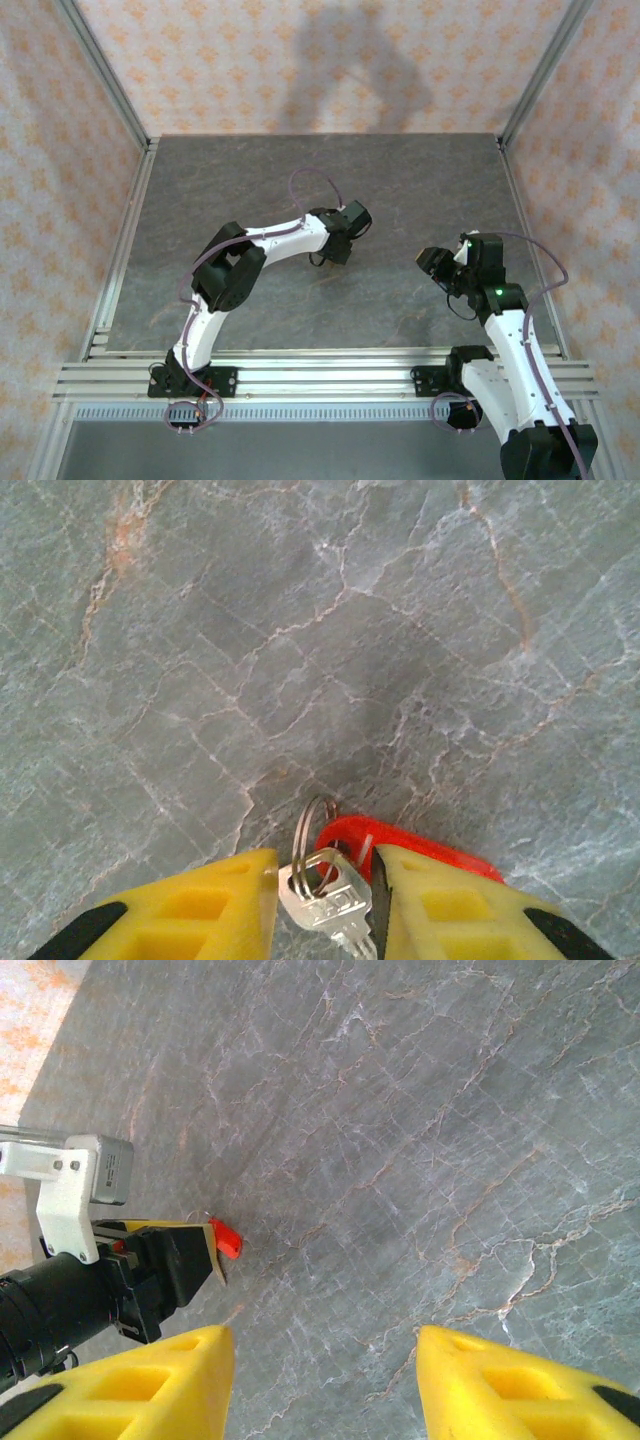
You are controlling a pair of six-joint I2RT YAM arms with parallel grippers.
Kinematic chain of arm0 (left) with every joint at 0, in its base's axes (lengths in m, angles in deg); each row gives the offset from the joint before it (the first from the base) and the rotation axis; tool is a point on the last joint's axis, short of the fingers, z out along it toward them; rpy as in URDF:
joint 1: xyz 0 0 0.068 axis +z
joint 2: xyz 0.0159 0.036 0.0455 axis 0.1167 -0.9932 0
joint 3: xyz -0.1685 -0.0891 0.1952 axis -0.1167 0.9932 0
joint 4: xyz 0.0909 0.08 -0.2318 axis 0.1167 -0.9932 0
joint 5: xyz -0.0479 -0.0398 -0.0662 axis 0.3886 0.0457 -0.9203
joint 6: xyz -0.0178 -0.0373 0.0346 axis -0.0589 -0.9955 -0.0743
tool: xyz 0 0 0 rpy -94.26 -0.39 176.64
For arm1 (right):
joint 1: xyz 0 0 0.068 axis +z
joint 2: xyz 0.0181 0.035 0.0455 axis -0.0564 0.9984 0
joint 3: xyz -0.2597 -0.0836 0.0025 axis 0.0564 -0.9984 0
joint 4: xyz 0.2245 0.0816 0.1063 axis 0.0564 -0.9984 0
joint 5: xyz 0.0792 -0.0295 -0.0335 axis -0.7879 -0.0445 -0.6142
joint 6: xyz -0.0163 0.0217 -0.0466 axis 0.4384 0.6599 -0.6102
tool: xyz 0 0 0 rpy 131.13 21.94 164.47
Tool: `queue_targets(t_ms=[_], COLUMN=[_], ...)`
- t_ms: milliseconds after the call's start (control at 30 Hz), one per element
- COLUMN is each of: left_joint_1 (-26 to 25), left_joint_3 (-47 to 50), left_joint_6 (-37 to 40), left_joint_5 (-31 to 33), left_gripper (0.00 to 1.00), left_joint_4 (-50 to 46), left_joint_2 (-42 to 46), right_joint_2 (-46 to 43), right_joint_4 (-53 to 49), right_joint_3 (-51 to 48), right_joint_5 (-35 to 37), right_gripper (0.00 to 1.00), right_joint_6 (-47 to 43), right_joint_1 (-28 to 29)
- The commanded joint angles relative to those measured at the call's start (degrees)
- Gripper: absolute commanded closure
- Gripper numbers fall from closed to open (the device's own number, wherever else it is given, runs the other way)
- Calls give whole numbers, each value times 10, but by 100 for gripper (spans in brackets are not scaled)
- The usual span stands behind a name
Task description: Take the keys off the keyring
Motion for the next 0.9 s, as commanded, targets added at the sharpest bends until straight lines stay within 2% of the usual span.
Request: queue_targets(t_ms=[0, 667, 733, 867], left_joint_1=[5, 25, 25, 25], left_joint_3=[12, -4, -5, -6], left_joint_6=[4, 7, 6, 5], left_joint_5=[19, -2, -6, -12], left_gripper=[69, 82, 81, 71], left_joint_4=[2, 11, 13, 13], left_joint_2=[29, 16, 15, 16], right_joint_2=[-8, -13, -13, -13], right_joint_4=[-1, -5, -3, -4], right_joint_3=[-1, -4, -4, -5], right_joint_5=[0, 4, 5, 5], right_gripper=[49, 49, 49, 49], right_joint_6=[8, 8, 8, 9], right_joint_1=[0, 0, 0, 0])
